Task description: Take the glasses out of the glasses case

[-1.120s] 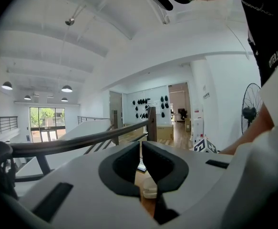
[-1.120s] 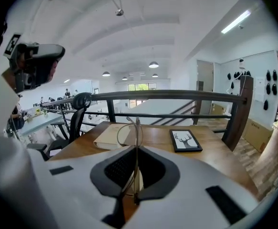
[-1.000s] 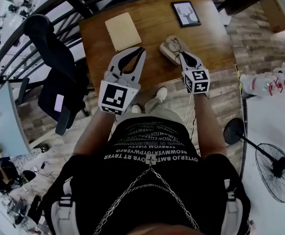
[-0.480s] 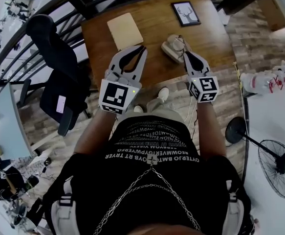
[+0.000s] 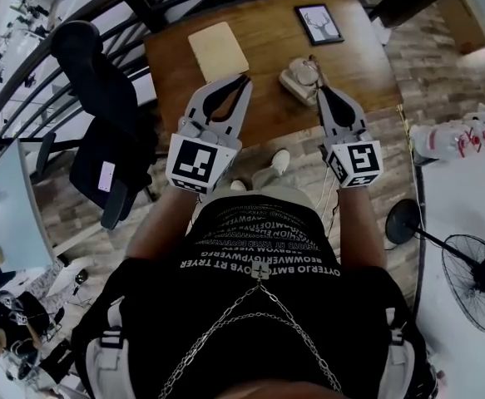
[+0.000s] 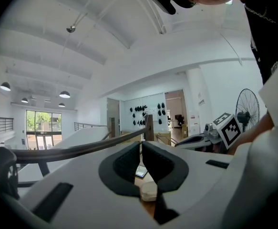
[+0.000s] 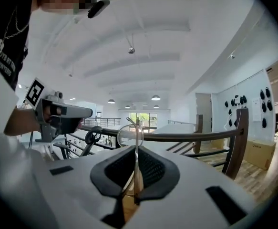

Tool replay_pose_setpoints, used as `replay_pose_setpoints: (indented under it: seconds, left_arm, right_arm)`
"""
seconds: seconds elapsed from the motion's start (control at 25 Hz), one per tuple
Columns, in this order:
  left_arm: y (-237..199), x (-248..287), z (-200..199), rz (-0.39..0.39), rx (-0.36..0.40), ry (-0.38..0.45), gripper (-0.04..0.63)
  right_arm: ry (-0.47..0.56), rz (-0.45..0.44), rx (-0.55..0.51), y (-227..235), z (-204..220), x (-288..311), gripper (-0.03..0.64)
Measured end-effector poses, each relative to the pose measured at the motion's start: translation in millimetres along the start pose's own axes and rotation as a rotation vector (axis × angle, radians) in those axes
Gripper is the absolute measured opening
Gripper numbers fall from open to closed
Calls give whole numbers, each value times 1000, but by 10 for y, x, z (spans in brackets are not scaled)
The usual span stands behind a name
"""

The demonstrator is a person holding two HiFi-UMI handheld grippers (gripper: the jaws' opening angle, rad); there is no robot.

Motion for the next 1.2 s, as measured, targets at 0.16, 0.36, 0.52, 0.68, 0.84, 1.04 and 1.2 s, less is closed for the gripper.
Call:
replay_pose_setpoints:
  seconds: [0.16,0.36,0.52,0.68,0.84,1.04,1.2]
  left_arm:
    - [-9,-103,-60,0,9,14,38]
    - [4,-249,-61,3,16,24,38]
    - [16,-328,-55,8,23,26,38]
    - [62,-387,-73,16,25,34,37]
    - [155,-418,-123,33,24,45,38]
    - [278,-428,-151,48,29,50,38]
    - [334,-383,-125,54,29,41,37]
  right_arm:
    - [42,-8,-1,-146,-189,-104,25]
    - [99,-31,12,-334,-397,-254,25]
    - [138,-42,16,-477,-554,-404,25]
    - [156,-37,15,-557,-616,-550,25]
    - [160,-34,19,-615,-631,-679,25]
    - [157,-36,37,-609,-598,-771,25]
    - [152,-41,52,-566,-550,-768,25]
Point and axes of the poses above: the fingertips, and each gripper's own axes: x forward along the fingers, y to its right, z out of its underside, the point moved 2 cm from there along -x, backward along the fingers, and after that the axes turned 15 degrees about x, right-handed, at the moved point
